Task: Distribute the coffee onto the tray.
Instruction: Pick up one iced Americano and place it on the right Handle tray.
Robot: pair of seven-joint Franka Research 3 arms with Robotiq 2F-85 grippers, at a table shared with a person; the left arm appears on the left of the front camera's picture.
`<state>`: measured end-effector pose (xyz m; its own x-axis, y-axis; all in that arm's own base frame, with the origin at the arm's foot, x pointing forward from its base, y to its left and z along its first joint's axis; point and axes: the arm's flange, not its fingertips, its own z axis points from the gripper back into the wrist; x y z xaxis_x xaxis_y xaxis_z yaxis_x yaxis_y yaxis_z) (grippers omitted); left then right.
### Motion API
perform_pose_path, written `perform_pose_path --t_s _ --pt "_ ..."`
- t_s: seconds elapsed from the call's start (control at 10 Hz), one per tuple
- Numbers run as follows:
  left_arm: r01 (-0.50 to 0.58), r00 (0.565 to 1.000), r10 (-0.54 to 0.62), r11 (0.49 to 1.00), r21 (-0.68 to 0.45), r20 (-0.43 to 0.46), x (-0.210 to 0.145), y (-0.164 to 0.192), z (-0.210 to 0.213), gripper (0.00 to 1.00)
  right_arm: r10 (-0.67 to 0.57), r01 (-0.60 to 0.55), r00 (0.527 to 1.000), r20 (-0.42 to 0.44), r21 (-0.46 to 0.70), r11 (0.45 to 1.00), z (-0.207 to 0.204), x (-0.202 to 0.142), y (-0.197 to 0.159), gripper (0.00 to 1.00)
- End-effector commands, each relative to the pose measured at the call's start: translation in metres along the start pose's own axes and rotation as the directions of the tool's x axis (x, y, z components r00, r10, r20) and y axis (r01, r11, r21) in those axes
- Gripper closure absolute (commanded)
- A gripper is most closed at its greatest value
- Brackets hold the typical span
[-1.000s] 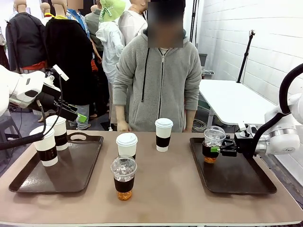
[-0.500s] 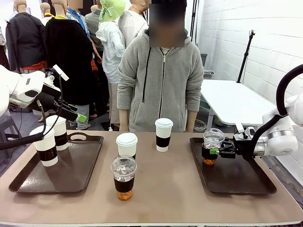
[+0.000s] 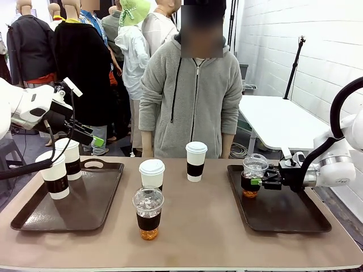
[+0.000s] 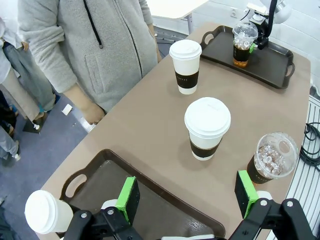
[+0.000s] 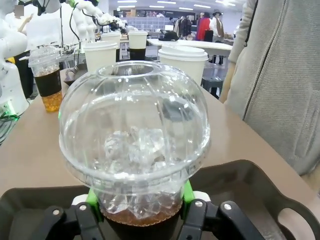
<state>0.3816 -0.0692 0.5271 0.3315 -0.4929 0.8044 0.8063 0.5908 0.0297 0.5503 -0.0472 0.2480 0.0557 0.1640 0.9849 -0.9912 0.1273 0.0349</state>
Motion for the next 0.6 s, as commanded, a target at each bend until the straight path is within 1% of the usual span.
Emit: perform_pose_path --t_s 0.0,0.3,0.5 --pt "0.018 1.0 -0.018 1.0 -0.014 0.007 -0.003 0.004 -0.001 0.0 -0.023 0.023 1.0 -0.018 -0.001 1.0 -0.002 0.0 0.001 0.0" --pt "0.018 1.0 -0.018 1.0 -0.014 0.007 -0.003 0.004 -0.001 0.0 -0.036 0.036 0.999 -0.03 -0.003 0.999 0.004 -0.001 0.004 0.0" --pt "0.018 1.0 -0.018 1.0 -0.014 0.007 -0.003 0.004 -0.001 0.0 -0.05 0.049 0.998 -0.034 -0.026 0.998 0.014 -0.005 0.009 0.0"
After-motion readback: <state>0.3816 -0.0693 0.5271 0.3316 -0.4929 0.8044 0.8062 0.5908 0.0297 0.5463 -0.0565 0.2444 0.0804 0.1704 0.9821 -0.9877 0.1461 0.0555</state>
